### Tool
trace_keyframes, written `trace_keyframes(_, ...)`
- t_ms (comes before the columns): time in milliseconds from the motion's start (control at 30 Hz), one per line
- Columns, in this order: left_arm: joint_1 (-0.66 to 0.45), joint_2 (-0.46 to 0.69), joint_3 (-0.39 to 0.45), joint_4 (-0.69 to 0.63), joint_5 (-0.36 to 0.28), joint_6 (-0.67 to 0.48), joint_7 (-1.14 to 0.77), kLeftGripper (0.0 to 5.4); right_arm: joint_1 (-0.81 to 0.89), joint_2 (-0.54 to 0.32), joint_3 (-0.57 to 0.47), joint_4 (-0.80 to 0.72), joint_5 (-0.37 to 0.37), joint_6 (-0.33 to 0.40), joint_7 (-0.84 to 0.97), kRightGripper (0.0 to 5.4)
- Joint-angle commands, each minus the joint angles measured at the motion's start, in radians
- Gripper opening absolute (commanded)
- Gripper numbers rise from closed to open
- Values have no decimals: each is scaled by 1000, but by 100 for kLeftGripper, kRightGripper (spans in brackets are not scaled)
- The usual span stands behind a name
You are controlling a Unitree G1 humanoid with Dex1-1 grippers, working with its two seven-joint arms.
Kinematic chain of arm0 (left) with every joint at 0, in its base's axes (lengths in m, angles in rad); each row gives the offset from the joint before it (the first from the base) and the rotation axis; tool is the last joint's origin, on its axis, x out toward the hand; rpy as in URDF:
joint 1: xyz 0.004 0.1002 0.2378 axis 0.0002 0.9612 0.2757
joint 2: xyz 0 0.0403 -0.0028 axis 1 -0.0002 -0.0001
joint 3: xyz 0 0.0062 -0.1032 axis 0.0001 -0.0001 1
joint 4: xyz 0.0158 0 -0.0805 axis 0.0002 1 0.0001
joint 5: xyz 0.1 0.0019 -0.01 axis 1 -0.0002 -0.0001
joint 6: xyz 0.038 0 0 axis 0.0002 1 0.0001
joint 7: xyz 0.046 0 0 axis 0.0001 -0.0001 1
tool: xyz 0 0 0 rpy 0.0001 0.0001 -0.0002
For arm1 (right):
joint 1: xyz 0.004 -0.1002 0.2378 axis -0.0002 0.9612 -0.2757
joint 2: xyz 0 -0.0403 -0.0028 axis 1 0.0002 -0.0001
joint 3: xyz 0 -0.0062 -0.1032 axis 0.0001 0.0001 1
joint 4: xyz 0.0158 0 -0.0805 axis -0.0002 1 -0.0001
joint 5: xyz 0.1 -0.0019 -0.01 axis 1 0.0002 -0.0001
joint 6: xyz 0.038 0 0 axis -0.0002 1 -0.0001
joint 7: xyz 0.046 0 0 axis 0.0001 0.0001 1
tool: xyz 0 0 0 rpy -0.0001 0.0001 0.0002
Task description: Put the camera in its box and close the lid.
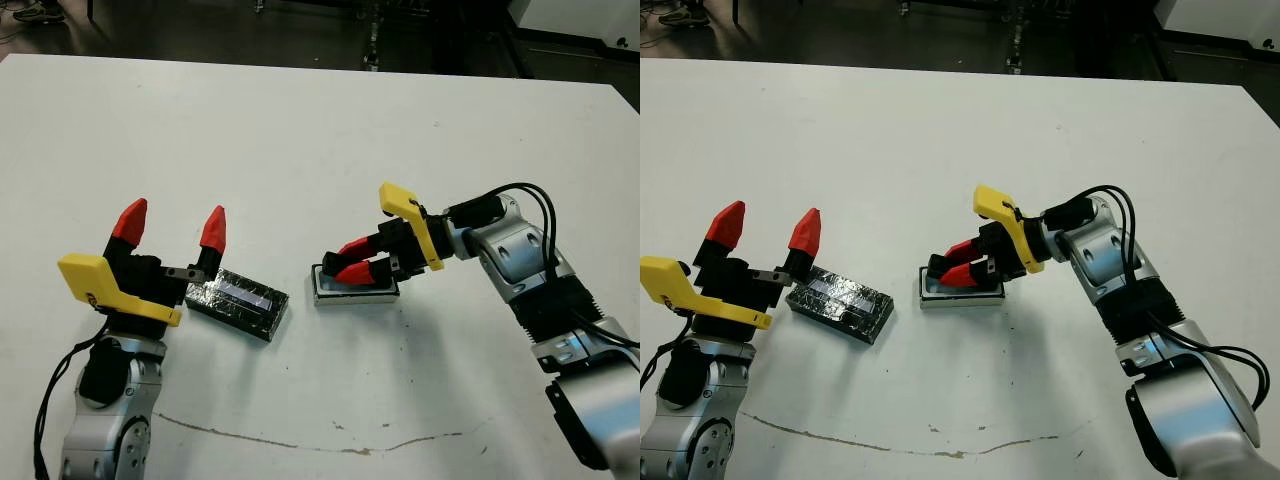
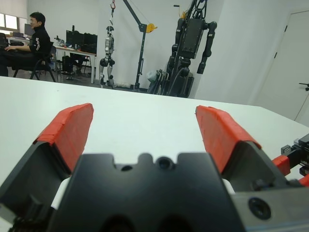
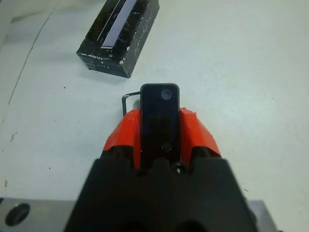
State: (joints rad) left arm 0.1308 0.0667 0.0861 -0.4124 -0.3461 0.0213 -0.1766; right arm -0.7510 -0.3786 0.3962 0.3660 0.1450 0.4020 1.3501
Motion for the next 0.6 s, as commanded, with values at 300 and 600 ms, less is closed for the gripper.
trace_keyframes(300,14,-1,-1,1,4,4,-1,540,32,-25,30,12,-21,-23,19,166)
trace_keyframes(600,17,-1,-3,-5,4,11,3,540,29,-38,34,12,-25,-47,35,166)
